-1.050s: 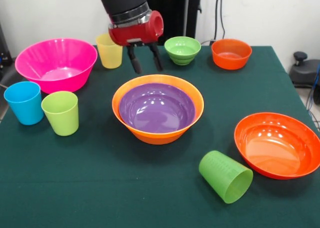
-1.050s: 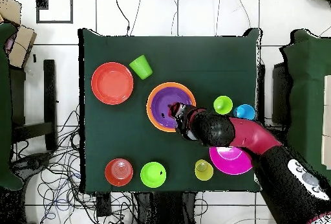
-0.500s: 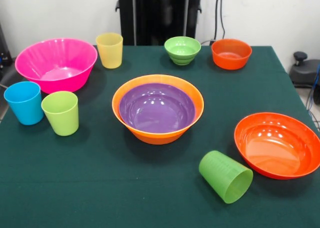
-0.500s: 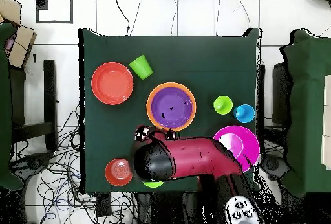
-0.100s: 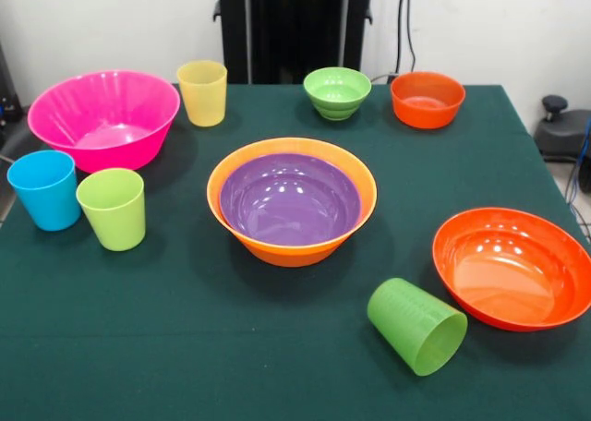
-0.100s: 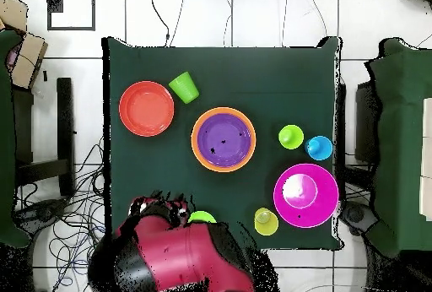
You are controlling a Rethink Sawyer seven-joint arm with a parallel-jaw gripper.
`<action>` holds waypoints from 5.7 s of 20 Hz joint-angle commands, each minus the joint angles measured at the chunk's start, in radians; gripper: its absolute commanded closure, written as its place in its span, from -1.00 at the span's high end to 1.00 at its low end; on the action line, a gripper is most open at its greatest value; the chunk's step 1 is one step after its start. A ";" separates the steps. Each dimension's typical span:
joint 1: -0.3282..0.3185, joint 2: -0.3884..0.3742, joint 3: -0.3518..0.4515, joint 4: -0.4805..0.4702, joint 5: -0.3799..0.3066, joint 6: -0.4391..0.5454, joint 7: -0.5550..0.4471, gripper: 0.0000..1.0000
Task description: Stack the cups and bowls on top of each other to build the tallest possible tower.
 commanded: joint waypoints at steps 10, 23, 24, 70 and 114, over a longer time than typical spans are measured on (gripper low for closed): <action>0.376 0.278 -0.423 0.107 -0.072 -0.322 0.439 1.00; 0.608 0.624 -0.451 0.146 0.189 -0.644 0.533 1.00; 0.615 0.627 -0.452 0.150 0.191 -0.652 0.533 1.00; 0.584 0.994 -0.457 -0.157 0.348 -0.786 0.419 1.00; 0.581 0.684 -0.448 -0.166 0.155 -0.488 0.311 1.00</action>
